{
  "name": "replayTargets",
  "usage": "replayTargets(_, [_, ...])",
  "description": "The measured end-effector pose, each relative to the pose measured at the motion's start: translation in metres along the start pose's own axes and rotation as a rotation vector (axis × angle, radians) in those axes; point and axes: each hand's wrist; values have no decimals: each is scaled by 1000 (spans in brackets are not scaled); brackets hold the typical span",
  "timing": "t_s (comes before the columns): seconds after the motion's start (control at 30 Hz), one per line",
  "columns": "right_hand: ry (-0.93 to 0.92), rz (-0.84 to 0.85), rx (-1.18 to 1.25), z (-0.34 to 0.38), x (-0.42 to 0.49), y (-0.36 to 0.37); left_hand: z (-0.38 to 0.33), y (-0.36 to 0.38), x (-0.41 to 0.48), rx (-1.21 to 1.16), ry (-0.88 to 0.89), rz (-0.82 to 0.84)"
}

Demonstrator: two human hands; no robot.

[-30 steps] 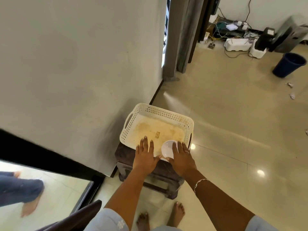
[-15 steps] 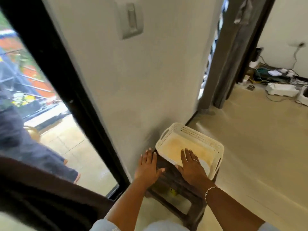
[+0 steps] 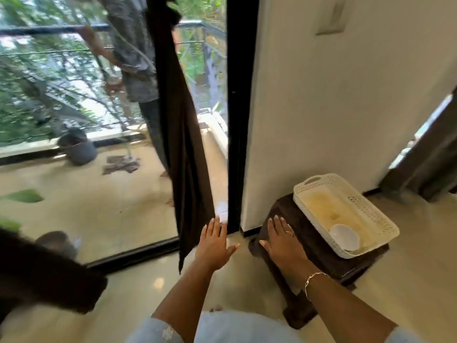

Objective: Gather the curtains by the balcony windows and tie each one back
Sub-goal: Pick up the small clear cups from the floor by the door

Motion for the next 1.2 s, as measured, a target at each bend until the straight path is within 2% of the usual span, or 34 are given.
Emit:
replayTargets(0.3, [-326,52,-160,169,-23,32,126,61,-145,-198,-336,-38])
replayTargets(0.47, [-517,83,-205,293,-36,52,209,91,-228,-303,-513,-107])
replayTargets(0.67, [-676,127,-249,454,-68,91,320,129,-340,-373,-701,-98])
replayTargets(0.87, [-855,149,-309,595,-108,126,408,169,-450,-448,-851,-137])
replayTargets(1.2, [-1070,173,-444,769,-135,165,508,219,-561,-605,-1032,-169])
Point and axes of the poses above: each hand's wrist, its own x-axis towards the middle knuckle, its own y-axis out of the palm, z = x × y, and after that the axes turned 15 degrees about z, right-handed
